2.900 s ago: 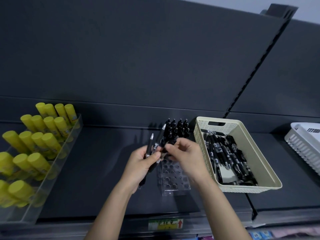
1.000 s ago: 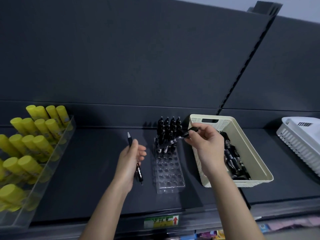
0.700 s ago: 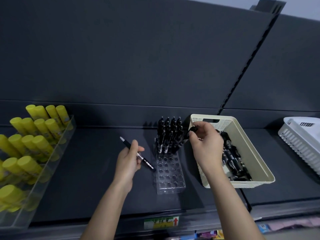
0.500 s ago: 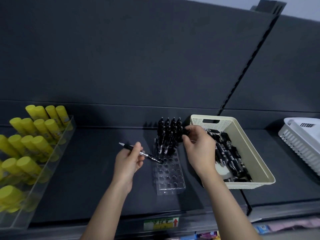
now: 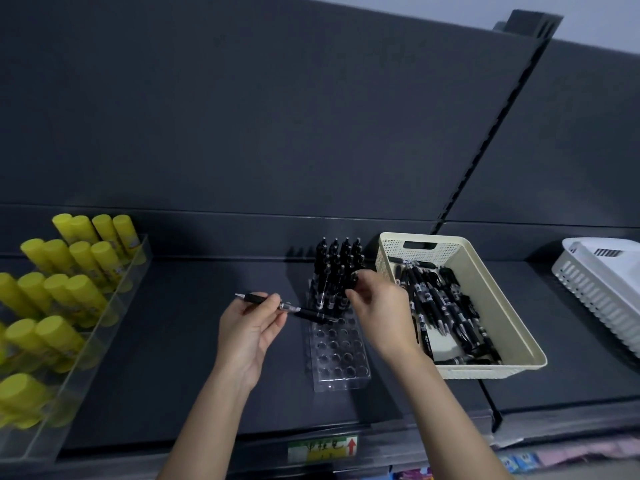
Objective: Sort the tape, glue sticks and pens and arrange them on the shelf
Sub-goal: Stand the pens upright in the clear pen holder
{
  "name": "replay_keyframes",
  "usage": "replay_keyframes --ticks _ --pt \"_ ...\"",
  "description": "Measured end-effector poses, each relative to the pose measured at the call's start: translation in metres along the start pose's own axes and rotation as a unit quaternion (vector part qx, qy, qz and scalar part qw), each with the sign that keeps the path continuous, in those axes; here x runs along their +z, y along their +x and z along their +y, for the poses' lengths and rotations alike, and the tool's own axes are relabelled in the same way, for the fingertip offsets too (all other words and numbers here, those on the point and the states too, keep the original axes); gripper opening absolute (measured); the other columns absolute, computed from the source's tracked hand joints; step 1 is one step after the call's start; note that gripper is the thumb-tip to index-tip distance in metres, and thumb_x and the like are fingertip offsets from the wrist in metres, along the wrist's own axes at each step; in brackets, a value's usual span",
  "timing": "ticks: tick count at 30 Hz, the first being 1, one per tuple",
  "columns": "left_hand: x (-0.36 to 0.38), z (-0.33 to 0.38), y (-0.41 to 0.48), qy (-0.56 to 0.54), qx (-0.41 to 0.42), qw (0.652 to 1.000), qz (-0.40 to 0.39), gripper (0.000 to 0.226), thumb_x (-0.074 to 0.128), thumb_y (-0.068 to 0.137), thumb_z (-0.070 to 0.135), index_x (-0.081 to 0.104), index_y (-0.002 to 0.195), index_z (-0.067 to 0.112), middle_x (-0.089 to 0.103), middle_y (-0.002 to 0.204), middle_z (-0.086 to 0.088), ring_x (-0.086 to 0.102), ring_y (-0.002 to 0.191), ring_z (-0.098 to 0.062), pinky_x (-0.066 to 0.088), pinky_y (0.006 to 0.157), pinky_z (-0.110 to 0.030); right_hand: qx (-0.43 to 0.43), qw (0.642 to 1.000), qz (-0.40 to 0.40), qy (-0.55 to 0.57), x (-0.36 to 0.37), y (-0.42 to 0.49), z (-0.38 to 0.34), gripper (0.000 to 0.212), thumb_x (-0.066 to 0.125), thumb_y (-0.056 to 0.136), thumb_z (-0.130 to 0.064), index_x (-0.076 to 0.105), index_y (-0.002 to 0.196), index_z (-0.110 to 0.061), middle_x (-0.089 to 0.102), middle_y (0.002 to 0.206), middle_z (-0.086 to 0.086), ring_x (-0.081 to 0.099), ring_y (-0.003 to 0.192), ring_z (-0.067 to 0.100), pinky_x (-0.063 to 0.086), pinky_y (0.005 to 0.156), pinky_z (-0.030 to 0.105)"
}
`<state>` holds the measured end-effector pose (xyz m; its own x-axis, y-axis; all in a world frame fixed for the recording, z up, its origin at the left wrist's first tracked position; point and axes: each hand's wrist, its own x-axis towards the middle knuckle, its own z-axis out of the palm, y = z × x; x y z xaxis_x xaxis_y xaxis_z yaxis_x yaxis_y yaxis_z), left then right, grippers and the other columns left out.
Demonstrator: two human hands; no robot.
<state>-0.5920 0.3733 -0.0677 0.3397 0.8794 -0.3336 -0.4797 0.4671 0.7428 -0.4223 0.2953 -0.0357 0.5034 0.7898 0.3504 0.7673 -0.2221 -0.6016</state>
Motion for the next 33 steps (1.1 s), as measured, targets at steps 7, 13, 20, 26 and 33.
replay_keyframes --ticks 7,13,20,26,33 --pt "-0.003 -0.002 0.002 0.003 0.019 1.000 0.001 0.012 0.067 0.083 0.000 0.058 0.082 0.008 0.063 0.085 -0.011 0.064 0.088 -0.024 0.057 0.070 -0.024 0.003 0.998 -0.032 -0.046 0.000 0.006 -0.006 0.007 0.063 0.086 -0.012 0.057 0.083 -0.014 0.066 0.079 0.005 0.060 0.070 0.023 0.047 0.063 0.030" --pt "0.002 0.000 -0.002 -0.046 0.011 0.999 -0.014 0.018 0.067 0.079 -0.006 0.057 0.079 0.009 0.063 0.080 -0.010 0.066 0.084 -0.022 0.058 0.071 -0.026 0.124 0.992 0.014 0.022 -0.010 -0.005 -0.009 0.010 0.070 0.082 -0.019 0.062 0.081 -0.014 0.064 0.071 -0.005 0.060 0.066 0.012 0.047 0.059 0.018" --pt "0.022 -0.008 -0.009 -0.055 -0.008 0.993 -0.105 0.016 0.072 0.067 0.000 0.062 0.076 0.008 0.070 0.082 -0.016 0.070 0.079 -0.023 0.058 0.070 -0.027 0.279 0.797 -0.110 0.524 -0.019 -0.011 -0.021 0.012 0.070 0.072 0.005 0.064 0.079 -0.001 0.063 0.066 0.008 0.062 0.058 0.014 0.051 0.051 0.020" --pt "0.015 -0.019 -0.003 0.245 0.044 0.964 -0.091 0.024 0.079 0.073 0.007 0.070 0.091 0.021 0.072 0.098 -0.001 0.068 0.094 -0.013 0.052 0.075 -0.019 0.273 0.740 0.007 0.614 -0.037 0.000 -0.010 0.020 0.064 0.081 0.002 0.055 0.071 -0.013 0.063 0.076 0.010 0.064 0.071 0.021 0.058 0.073 0.032" --pt "0.004 -0.048 0.010 0.517 0.066 0.842 -0.138 0.091 0.080 0.076 0.024 0.027 0.150 0.023 0.036 0.149 0.008 0.035 0.136 -0.010 0.033 0.114 -0.037 0.188 0.932 0.134 0.278 -0.032 0.008 0.006 0.015 0.067 0.085 -0.010 0.056 0.079 -0.017 0.054 0.070 -0.003 0.057 0.071 0.018 0.057 0.077 0.049"
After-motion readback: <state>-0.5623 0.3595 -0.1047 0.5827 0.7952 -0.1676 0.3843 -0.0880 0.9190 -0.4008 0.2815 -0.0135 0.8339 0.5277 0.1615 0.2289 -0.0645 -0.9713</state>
